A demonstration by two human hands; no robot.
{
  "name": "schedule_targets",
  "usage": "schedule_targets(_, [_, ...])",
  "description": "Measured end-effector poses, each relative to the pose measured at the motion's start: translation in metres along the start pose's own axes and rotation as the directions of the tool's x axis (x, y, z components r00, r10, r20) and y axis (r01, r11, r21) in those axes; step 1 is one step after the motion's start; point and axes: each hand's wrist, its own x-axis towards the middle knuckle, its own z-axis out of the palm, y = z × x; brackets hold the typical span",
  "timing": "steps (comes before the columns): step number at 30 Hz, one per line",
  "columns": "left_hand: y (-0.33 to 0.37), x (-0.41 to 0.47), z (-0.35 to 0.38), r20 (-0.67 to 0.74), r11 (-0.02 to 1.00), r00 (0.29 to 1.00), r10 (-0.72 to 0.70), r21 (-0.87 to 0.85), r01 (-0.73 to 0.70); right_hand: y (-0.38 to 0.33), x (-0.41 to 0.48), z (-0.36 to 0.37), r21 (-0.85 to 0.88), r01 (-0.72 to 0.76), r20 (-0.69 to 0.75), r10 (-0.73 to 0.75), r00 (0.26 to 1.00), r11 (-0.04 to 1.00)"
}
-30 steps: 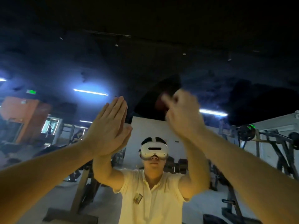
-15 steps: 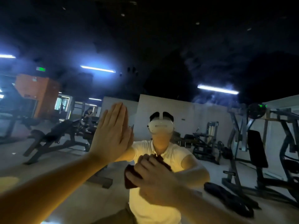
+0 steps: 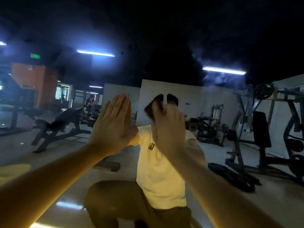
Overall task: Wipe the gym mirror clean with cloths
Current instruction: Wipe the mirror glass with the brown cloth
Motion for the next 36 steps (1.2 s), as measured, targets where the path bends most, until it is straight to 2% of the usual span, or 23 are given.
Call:
schedule_targets(3, [0.0, -0.03, 0.007, 0.014, 0.998, 0.998, -0.067, -0.006, 0.067, -0.025, -0.091, 0.014, 0.07, 0.189, 0.205, -0.199, 0.958, 0.98])
schedule_targets(4, [-0.001, -0.041, 0.01, 0.024, 0.996, 0.996, -0.086, 0.004, 0.086, -0.027, -0.118, 0.013, 0.115, 0.314, 0.266, -0.333, 0.904, 0.943])
schedule_targets(6, [-0.006, -0.057, 0.016, 0.038, 0.996, 0.995, -0.088, 0.019, 0.087, -0.017, -0.154, 0.01, 0.165, 0.57, 0.368, -0.586, 0.722, 0.805])
schedule_targets(7, [-0.009, -0.063, 0.019, 0.046, 0.997, 0.996, -0.074, 0.027, 0.073, -0.005, -0.153, 0.006, 0.174, 0.638, 0.403, -0.646, 0.648, 0.75])
schedule_targets(8, [-0.012, -0.066, 0.021, 0.048, 0.998, 0.997, -0.059, 0.034, 0.057, 0.004, -0.14, -0.004, 0.161, 0.667, 0.407, -0.665, 0.626, 0.727])
schedule_targets(9, [-0.014, -0.067, 0.023, 0.046, 0.998, 0.998, -0.046, 0.039, 0.044, 0.015, -0.123, -0.011, 0.103, 0.661, 0.366, -0.647, 0.67, 0.743])
schedule_targets(11, [-0.015, -0.067, 0.026, 0.032, 0.999, 0.999, -0.028, 0.037, 0.027, 0.044, -0.076, -0.023, 0.042, 0.478, 0.261, -0.472, 0.842, 0.877])
schedule_targets(13, [-0.014, -0.067, 0.028, 0.021, 0.999, 0.999, -0.026, 0.021, 0.026, 0.072, -0.026, -0.035, -0.071, 0.146, 0.068, -0.141, 0.988, 0.987])
schedule_targets(14, [-0.014, -0.067, 0.03, 0.015, 1.0, 1.0, -0.022, 0.01, 0.022, 0.078, -0.009, -0.039, -0.062, -0.053, -0.045, 0.05, 0.998, 0.997])
schedule_targets(15, [-0.015, -0.068, 0.03, 0.007, 1.0, 1.0, -0.015, 0.003, 0.015, 0.078, 0.001, -0.037, -0.026, -0.179, -0.132, 0.174, 0.976, 0.984])
schedule_targets(17, [-0.021, -0.069, 0.032, 0.006, 1.0, 1.0, 0.015, 0.007, -0.015, 0.05, 0.001, -0.016, 0.019, -0.33, -0.206, 0.327, 0.922, 0.944])
schedule_targets(19, [-0.029, -0.071, 0.033, 0.014, 0.998, 0.998, 0.059, 0.002, -0.059, 0.001, -0.021, 0.006, 0.046, -0.328, -0.175, 0.331, 0.927, 0.944])
schedule_targets(23, [-0.048, -0.074, 0.024, -0.018, 0.989, 0.99, 0.137, -0.062, -0.138, -0.07, -0.089, 0.04, 0.072, -0.166, -0.028, 0.168, 0.985, 0.984])
schedule_targets(26, [-0.065, -0.082, 0.022, -0.058, 0.999, 0.998, 0.029, -0.04, -0.032, -0.101, -0.147, 0.047, 0.095, 0.0, 0.13, -0.012, 0.991, 0.995])
schedule_targets(28, [-0.071, -0.094, 0.029, -0.089, 0.998, 0.995, -0.052, -0.049, 0.047, -0.108, -0.181, 0.044, 0.16, 0.172, 0.259, -0.21, 0.943, 0.972])
schedule_targets(30, [-0.072, -0.106, 0.039, -0.092, 0.998, 0.994, -0.05, -0.053, 0.045, -0.098, -0.199, 0.039, 0.18, 0.353, 0.32, -0.394, 0.862, 0.918])
schedule_targets(31, [-0.072, -0.11, 0.045, -0.098, 0.998, 0.994, -0.04, -0.045, 0.035, -0.087, -0.198, 0.036, 0.179, 0.4, 0.34, -0.438, 0.832, 0.899])
schedule_targets(32, [-0.071, -0.112, 0.049, -0.11, 0.999, 0.993, -0.035, -0.038, 0.031, -0.075, -0.192, 0.031, 0.156, 0.413, 0.346, -0.441, 0.828, 0.897])
schedule_targets(34, [-0.072, -0.112, 0.054, -0.136, 0.999, 0.99, -0.038, -0.041, 0.033, -0.055, -0.16, 0.015, 0.056, 0.34, 0.288, -0.342, 0.895, 0.939])
schedule_targets(36, [-0.073, -0.112, 0.056, -0.156, 0.998, 0.987, -0.04, -0.052, 0.032, -0.027, -0.113, 0.002, -0.031, 0.139, 0.166, -0.132, 0.977, 0.99])
